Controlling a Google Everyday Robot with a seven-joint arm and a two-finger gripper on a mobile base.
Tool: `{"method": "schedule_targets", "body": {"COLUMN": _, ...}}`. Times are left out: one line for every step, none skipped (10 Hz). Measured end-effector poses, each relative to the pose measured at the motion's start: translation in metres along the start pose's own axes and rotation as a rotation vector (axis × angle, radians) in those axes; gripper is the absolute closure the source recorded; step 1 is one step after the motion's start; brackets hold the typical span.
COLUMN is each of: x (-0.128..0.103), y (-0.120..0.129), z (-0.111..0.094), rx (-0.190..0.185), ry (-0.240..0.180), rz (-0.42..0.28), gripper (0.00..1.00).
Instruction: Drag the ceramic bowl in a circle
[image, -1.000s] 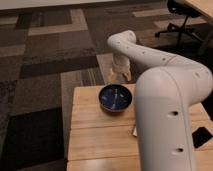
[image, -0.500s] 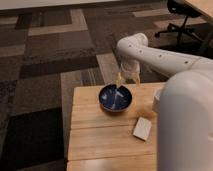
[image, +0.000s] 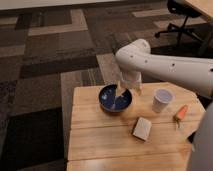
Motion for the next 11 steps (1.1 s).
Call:
{"method": "schedule_targets", "body": {"x": 0.013, "y": 0.028, "z": 0.004, "rx": -0.008, "ry": 0.022, "rz": -0.037, "gripper": 0.35}}
{"method": "schedule_targets", "body": {"x": 0.023, "y": 0.059, "z": 0.008, "rx": -0.017, "ry": 0.044, "rz": -0.087, "gripper": 0.35}}
{"method": "schedule_targets", "body": {"x": 0.024, "y": 0.07, "z": 0.009, "rx": -0.019, "ry": 0.05, "rz": -0.109, "gripper": 0.35}}
{"method": "schedule_targets", "body": {"x": 0.026, "y": 0.095, "z": 0.012, "rx": -0.025, "ry": 0.066, "rz": -0.157, "gripper": 0.35}}
{"method": "schedule_targets", "body": {"x": 0.022, "y": 0.111, "z": 0.012, "rx": -0.026, "ry": 0.072, "rz": -0.194, "gripper": 0.35}}
{"method": "schedule_targets", "body": {"x": 0.009, "y": 0.13, "z": 0.013, "rx": -0.022, "ry": 0.073, "rz": -0.249, "gripper": 0.35}}
{"method": "schedule_targets", "body": {"x": 0.004, "y": 0.133, "z": 0.013, "rx": -0.018, "ry": 0.073, "rz": -0.263, "gripper": 0.35}}
{"method": "schedule_targets", "body": {"x": -0.009, "y": 0.143, "z": 0.015, "rx": -0.013, "ry": 0.076, "rz": -0.298, "gripper": 0.35}}
{"method": "schedule_targets", "body": {"x": -0.025, "y": 0.155, "z": 0.018, "rx": -0.01, "ry": 0.081, "rz": -0.345, "gripper": 0.35}}
{"method": "schedule_targets", "body": {"x": -0.039, "y": 0.162, "z": 0.02, "rx": -0.009, "ry": 0.082, "rz": -0.375, "gripper": 0.35}}
{"method": "schedule_targets", "body": {"x": -0.053, "y": 0.165, "z": 0.022, "rx": -0.004, "ry": 0.081, "rz": -0.397, "gripper": 0.35}}
